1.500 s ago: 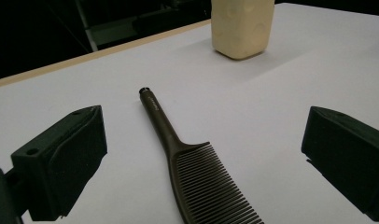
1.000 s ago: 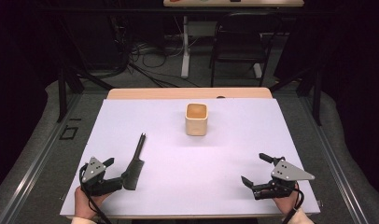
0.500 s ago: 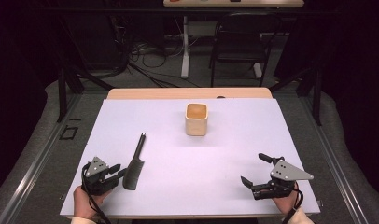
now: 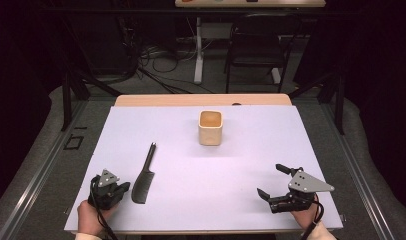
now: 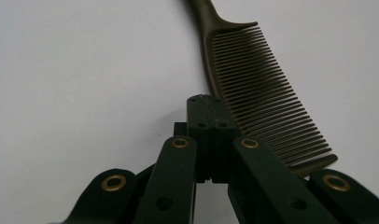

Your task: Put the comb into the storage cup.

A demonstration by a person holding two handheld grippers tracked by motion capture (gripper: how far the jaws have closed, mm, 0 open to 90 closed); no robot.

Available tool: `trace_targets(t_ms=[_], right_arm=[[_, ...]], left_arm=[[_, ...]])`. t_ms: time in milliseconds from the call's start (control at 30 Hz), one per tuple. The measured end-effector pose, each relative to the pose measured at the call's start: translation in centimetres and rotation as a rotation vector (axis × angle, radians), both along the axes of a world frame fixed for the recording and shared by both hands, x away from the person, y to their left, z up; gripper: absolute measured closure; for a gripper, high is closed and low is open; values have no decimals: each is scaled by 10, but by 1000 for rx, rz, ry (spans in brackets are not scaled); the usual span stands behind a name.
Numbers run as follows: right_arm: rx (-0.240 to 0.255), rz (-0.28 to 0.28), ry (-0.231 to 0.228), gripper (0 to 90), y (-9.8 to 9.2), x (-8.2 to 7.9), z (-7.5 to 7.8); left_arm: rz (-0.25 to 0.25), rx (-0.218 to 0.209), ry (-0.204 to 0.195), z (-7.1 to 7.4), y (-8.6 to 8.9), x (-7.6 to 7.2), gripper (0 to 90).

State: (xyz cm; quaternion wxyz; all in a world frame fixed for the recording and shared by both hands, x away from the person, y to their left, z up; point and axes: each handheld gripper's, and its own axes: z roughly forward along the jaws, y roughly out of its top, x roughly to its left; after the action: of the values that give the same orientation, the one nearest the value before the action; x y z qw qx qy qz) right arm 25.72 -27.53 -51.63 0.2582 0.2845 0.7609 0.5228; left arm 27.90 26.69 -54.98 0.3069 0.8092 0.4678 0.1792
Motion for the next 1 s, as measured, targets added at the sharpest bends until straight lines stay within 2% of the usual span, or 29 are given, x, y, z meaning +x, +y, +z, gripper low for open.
trace_targets(t_ms=[200,433,700,1000], right_arm=[[-6,5,-3,21,0,-1,0],[-7,8,5,21,0,-1,-1],[-11,9,10,21,1,0,-1],[-12,12,9,21,1,-1,-1]], left_arm=[[-19,14,27,-3,-3,1,900],[-43,30,39,-3,-6,1,900],[-37,15,41,-3,-5,1,900],[-65,14,42,-3,-10,0,900]])
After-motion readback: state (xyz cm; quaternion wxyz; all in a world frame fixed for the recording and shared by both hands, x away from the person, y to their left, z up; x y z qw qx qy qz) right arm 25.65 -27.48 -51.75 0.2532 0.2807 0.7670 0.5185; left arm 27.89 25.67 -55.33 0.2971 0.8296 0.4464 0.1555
